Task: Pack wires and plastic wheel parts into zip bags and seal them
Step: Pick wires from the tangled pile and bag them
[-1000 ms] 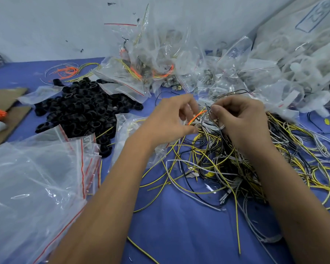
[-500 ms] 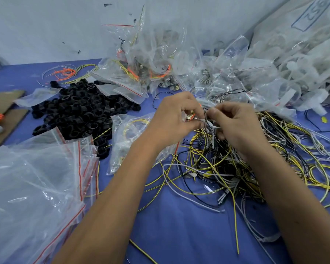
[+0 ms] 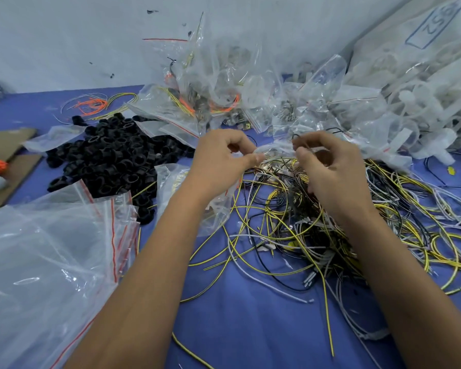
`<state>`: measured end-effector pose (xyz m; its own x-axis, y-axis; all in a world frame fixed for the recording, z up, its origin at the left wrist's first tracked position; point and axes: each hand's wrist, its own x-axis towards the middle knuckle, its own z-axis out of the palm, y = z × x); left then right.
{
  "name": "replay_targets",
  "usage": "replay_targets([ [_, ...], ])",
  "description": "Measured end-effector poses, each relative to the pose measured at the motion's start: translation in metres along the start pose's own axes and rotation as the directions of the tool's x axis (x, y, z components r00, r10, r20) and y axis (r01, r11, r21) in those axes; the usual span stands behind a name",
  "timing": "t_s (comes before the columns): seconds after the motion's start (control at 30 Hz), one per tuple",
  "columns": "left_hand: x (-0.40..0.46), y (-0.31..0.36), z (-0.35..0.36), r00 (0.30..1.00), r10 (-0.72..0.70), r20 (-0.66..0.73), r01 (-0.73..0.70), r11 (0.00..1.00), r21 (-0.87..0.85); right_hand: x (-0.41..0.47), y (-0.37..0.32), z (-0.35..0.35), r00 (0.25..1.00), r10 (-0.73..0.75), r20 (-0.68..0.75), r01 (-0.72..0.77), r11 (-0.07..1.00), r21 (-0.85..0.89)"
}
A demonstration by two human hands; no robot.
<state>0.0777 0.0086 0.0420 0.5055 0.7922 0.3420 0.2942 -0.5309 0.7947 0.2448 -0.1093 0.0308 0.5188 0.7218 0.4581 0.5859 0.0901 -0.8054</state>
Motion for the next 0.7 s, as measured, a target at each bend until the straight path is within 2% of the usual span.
replay_targets([
  [0.03, 0.0, 0.0, -0.001, 0.999, -0.041, -0.007, 0.041, 0.996, -0.078, 0.001, 0.003, -0.001, 1.0, -0.002, -0.013, 0.0, 0.991, -0.132],
  [0.1, 0.0, 0.0, -0.004, 0.996, -0.084, -0.009, 0.079, 0.964, -0.255, 0.002, 0.008, -0.002, 1.0, 0.006, -0.005, -0.007, 0.896, -0.445],
  [0.13, 0.0, 0.001, -0.005, 0.996, -0.094, -0.001, 0.088, 0.941, -0.327, 0.002, 0.008, -0.003, 1.0, 0.011, 0.005, -0.007, 0.882, -0.472],
  [0.2, 0.0, 0.002, -0.006, 0.994, -0.105, 0.036, 0.111, 0.908, -0.404, -0.001, 0.001, -0.005, 0.999, -0.033, 0.008, 0.034, 0.96, -0.277],
  [0.27, -0.001, 0.003, -0.005, 0.989, -0.116, 0.088, 0.142, 0.903, -0.405, -0.004, -0.005, -0.006, 0.985, -0.171, -0.019, 0.169, 0.981, -0.095],
  [0.33, -0.002, 0.005, -0.004, 0.985, -0.106, 0.138, 0.152, 0.913, -0.378, -0.006, -0.009, -0.004, 0.954, -0.298, 0.009, 0.296, 0.944, -0.144],
  [0.4, -0.003, 0.006, -0.003, 0.984, -0.085, 0.157, 0.137, 0.924, -0.358, -0.003, -0.007, -0.001, 0.932, -0.351, 0.095, 0.363, 0.896, -0.255],
  [0.47, -0.005, 0.007, -0.005, 0.983, -0.072, 0.169, 0.124, 0.939, -0.32, -0.002, -0.003, 0.002, 0.924, -0.364, 0.116, 0.382, 0.889, -0.254],
  [0.57, -0.007, 0.007, -0.009, 0.974, -0.085, 0.209, 0.14, 0.955, -0.26, -0.002, 0.002, 0.003, 0.923, -0.379, 0.062, 0.384, 0.91, -0.156],
  [0.7, -0.008, 0.006, -0.012, 0.977, -0.151, 0.15, 0.175, 0.971, -0.161, -0.002, 0.002, 0.003, 0.947, -0.269, -0.176, 0.257, 0.963, -0.084],
])
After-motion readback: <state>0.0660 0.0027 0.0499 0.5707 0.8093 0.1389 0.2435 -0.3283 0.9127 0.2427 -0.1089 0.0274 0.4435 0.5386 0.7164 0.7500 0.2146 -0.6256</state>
